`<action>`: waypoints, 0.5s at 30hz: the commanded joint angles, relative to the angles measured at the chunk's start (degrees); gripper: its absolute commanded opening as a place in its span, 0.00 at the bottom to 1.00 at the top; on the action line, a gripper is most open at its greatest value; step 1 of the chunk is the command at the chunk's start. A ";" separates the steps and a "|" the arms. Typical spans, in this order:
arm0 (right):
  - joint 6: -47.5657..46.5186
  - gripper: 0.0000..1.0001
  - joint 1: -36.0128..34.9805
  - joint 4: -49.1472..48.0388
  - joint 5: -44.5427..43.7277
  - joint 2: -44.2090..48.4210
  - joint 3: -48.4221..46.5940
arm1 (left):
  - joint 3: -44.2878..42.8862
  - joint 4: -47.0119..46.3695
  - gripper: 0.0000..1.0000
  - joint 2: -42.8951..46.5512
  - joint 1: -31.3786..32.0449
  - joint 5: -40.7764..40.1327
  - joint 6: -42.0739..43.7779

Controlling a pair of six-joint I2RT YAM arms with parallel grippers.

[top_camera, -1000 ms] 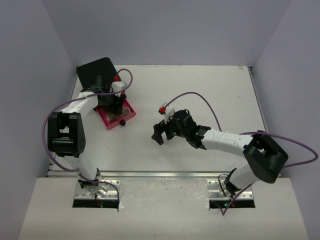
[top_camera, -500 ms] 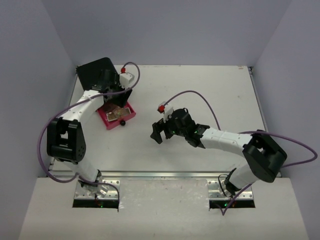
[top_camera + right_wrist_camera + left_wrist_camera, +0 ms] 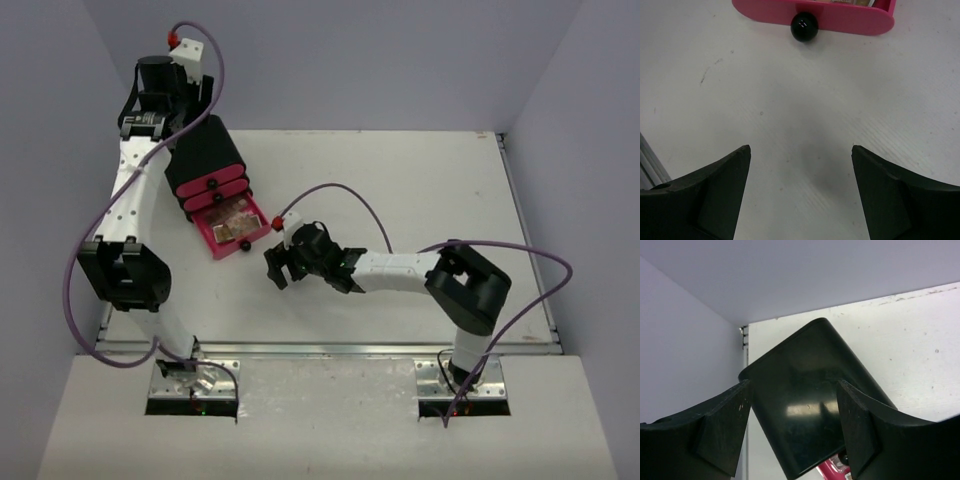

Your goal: Organize the makeup

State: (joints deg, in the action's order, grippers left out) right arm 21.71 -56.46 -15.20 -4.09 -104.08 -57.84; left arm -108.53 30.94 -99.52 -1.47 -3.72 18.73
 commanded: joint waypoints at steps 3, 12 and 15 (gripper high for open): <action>-1.06 0.75 -4.12 -3.38 -10.49 -8.94 -9.57 | -9.30 3.51 0.65 -11.92 -7.81 -0.13 -9.42; 2.53 0.61 -4.31 2.31 -13.64 -24.30 -25.28 | -2.54 -5.91 0.66 -13.05 -8.76 -2.66 -9.71; 3.02 0.60 -4.31 4.68 -13.22 -28.61 -32.10 | 0.66 -7.30 0.66 -13.07 -9.02 -1.76 -9.94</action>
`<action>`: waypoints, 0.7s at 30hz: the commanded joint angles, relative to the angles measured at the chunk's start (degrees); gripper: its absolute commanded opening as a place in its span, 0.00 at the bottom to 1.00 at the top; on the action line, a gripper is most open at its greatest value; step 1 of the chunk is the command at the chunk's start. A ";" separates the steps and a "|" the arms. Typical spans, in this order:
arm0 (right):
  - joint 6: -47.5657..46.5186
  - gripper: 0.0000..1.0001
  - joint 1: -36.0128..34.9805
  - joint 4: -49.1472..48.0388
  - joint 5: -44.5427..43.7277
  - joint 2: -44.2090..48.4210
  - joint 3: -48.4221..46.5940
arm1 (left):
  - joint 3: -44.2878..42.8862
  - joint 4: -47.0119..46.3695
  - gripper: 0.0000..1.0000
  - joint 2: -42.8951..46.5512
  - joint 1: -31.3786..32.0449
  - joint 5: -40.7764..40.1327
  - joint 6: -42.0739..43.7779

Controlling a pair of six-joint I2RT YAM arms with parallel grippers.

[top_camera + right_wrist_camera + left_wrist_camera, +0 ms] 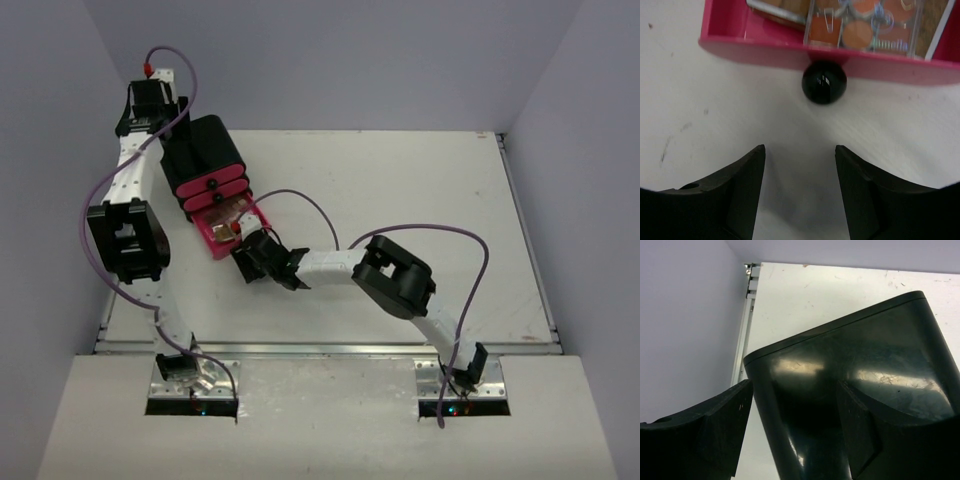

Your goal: Organize the makeup

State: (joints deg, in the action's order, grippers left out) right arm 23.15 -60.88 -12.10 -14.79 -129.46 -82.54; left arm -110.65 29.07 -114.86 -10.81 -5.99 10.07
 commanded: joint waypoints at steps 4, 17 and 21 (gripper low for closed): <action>4.34 0.56 0.15 4.19 -5.43 -8.81 -14.14 | 8.54 -8.82 0.66 3.21 -0.27 1.64 -1.35; 6.64 0.28 2.21 -0.01 -12.99 -13.43 -21.91 | 20.33 -14.21 0.62 3.94 -3.05 7.87 -1.06; 4.25 0.30 2.64 -2.10 -10.89 -16.51 -27.43 | 21.98 -15.18 0.61 3.22 -3.41 9.06 -0.97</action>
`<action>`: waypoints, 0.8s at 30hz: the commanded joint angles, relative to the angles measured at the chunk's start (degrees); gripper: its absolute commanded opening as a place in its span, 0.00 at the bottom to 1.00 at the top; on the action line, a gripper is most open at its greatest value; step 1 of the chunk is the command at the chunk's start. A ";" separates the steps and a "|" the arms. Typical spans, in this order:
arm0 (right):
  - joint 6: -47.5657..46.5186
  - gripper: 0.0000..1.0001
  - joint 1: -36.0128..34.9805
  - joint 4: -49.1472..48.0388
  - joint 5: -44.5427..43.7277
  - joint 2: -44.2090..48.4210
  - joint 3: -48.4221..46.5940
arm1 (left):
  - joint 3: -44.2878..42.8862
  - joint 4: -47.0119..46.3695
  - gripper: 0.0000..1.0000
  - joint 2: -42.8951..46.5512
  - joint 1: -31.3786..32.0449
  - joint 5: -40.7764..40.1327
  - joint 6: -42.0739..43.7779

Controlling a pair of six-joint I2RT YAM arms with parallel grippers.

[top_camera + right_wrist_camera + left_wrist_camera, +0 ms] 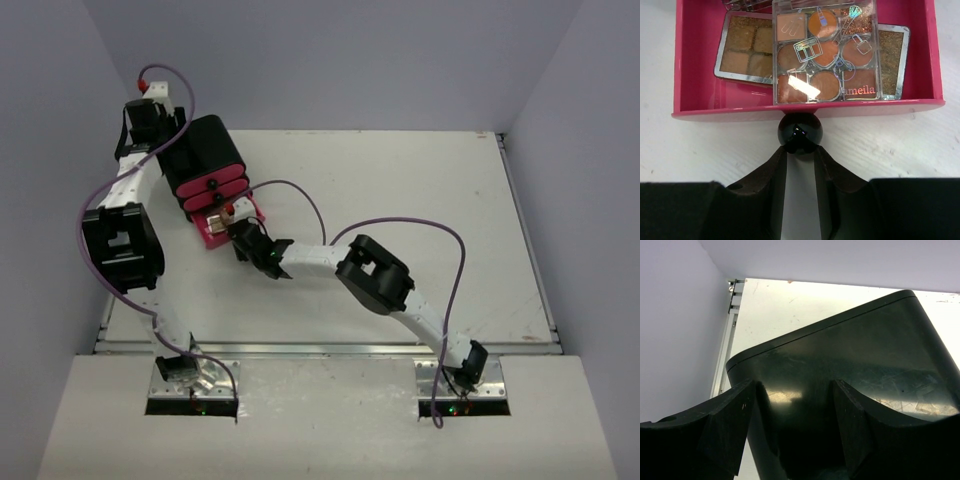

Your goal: Organize the makeup

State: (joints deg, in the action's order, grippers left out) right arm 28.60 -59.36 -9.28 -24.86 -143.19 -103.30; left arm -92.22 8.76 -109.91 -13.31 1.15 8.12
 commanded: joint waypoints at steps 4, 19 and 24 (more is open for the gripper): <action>0.21 0.31 2.27 -5.89 -0.29 -5.48 -11.03 | 4.37 4.31 0.61 -2.32 -0.93 2.03 1.44; 4.15 0.37 6.19 -20.33 2.76 -12.87 -17.84 | 5.78 2.84 0.61 -3.38 -1.67 3.90 2.20; 2.44 0.36 6.45 -29.27 -0.19 -17.11 -20.71 | 6.09 2.66 0.61 -3.55 -1.72 5.09 1.99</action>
State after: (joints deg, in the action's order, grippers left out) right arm 32.93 -54.28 -25.28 -20.71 -158.47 -120.27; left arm -89.25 2.59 -109.91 -14.31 5.39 8.54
